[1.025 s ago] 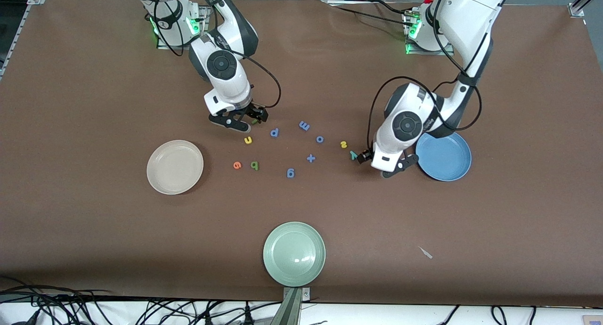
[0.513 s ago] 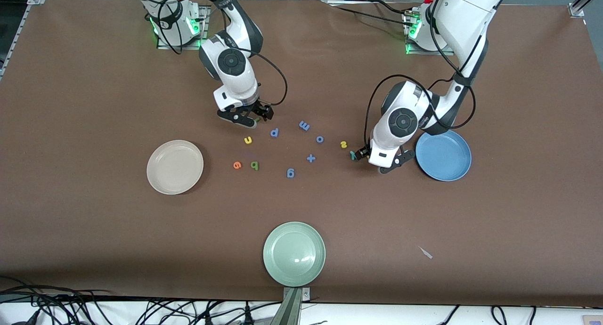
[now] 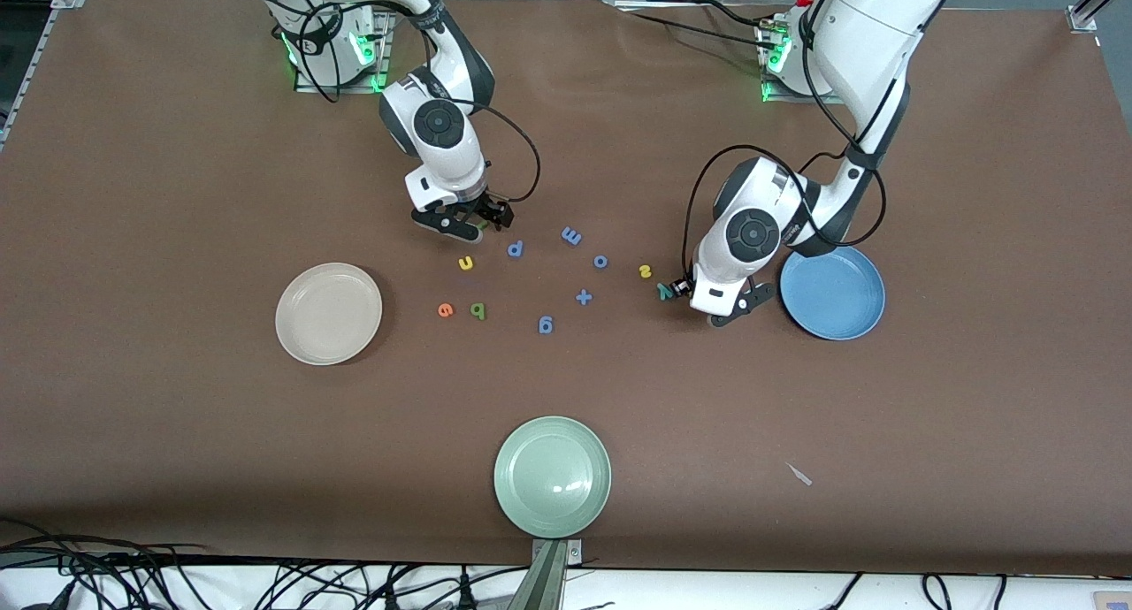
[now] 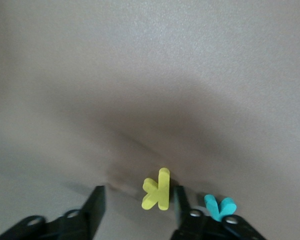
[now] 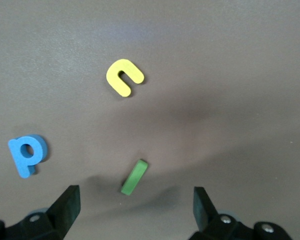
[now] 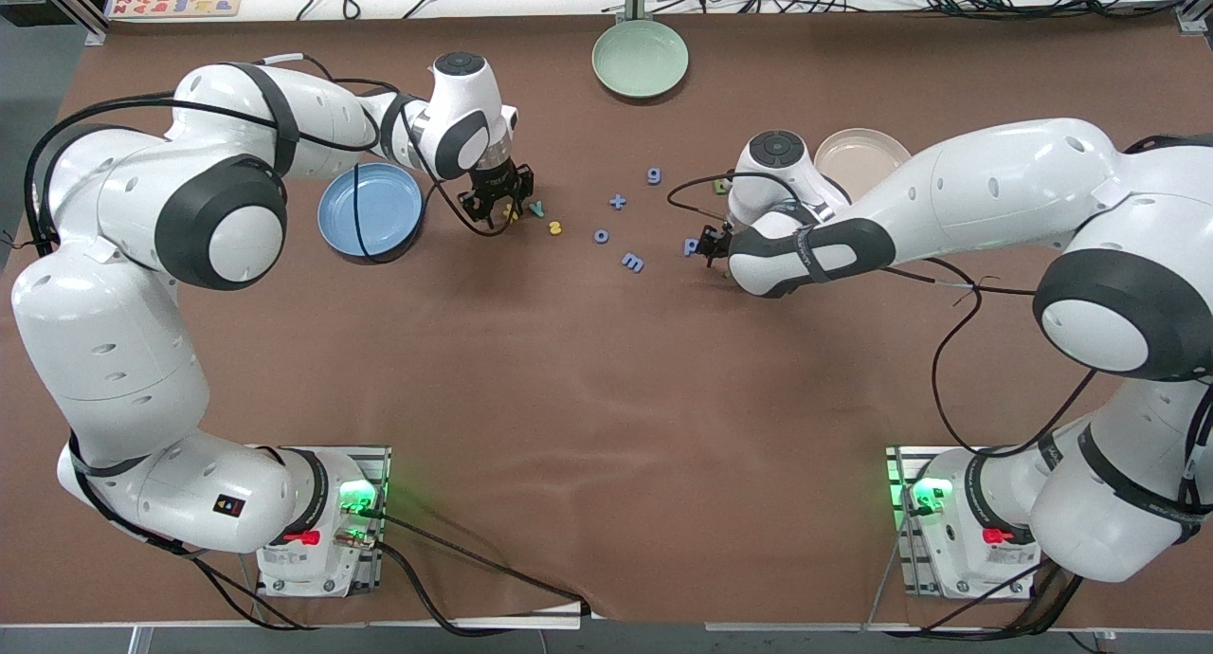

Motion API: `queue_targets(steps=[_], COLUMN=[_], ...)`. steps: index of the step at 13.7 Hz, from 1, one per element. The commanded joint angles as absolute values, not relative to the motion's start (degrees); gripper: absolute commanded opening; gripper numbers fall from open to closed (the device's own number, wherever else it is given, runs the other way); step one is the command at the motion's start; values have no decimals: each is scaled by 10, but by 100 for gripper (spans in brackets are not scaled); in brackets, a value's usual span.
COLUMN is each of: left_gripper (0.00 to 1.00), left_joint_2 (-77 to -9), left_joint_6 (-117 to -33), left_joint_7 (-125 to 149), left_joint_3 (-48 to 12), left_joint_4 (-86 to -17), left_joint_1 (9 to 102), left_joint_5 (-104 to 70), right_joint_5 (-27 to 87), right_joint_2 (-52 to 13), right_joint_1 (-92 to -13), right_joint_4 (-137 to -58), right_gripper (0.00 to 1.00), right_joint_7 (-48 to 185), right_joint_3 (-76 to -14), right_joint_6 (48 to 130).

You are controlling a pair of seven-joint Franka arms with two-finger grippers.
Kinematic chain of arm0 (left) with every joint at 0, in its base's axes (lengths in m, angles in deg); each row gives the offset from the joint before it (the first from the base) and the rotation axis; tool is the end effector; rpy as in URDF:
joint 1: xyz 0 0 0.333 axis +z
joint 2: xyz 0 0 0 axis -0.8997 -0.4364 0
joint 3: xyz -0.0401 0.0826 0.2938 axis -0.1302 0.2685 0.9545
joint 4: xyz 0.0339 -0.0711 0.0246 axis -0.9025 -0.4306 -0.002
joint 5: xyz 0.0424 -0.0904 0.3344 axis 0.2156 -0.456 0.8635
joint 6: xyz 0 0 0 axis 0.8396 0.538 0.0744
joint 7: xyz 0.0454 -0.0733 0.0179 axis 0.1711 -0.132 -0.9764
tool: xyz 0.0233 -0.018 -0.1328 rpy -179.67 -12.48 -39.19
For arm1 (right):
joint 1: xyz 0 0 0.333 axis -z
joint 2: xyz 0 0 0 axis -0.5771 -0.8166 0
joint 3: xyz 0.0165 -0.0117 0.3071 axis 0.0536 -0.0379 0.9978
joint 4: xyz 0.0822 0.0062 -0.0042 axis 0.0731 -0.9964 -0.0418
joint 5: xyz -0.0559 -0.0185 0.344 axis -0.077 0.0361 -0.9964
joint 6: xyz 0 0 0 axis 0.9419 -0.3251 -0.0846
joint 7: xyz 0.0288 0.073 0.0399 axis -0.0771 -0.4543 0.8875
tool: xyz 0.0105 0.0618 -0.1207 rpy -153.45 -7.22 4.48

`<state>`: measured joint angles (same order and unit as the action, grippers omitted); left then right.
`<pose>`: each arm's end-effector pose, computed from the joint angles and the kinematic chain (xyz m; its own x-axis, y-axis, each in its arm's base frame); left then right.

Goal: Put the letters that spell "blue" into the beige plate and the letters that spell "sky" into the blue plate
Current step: 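Grasp the yellow k with the left gripper while the right gripper grasps green stick, then place the k on the blue plate while the right gripper drops stick on white plate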

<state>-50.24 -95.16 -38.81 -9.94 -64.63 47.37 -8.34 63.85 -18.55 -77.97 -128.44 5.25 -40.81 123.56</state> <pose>0.5050 -0.2577 0.1732 0.8382 0.5228 -0.1556 0.5200 -0.8520 -0.0614 0.3815 0.3354 0.1863 0.9432 -0.3307 -0.0306 -0.3301 -0.9437 0.0224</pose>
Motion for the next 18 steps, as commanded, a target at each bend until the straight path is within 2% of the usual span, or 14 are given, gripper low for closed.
queue_targets(steps=[1,3,5,9,10,14,16,18], left_gripper=[51,30,7,5,5,5,6,6], left_joint_2=[-508,-508,-508,-492,-484,-458,-444,-439], left_joint_6=[-967,-968,-968,-947,-910,-732,-713,-713], left_joint_7=[-390,-390,-388,-384,-383,-266,-173,-93], left_joint_3=[-98,-98,-98,-97,-97,-94,-93,-94], left_joint_4=[-647,-647,-646,-640,-626,-546,-544,-547], left_joint_1=[472,472,470,475,477,532,566,608], left_joint_5=[-95,-94,-88,-88,-88,-87,-71,-19], right_joint_5=[639,639,639,639,639,639,639,639], right_joint_2=[-190,-194,-197,-199,-199,-188,-172,-148], right_joint_1=[-785,-785,-785,-785,-785,-785,-784,-784], right_joint_4=[-1294,-1295,-1299,-1299,-1299,-1298,-1294,-1270], right_gripper=[98,91,80,61,52,3,0,0], right_joint_7=[47,47,47,47,47,57,64,97], right_joint_3=[-412,-412,-412,-412,-412,-412,-416,-435], right_joint_6=[1257,1264,1273,1276,1276,1269,1252,1183])
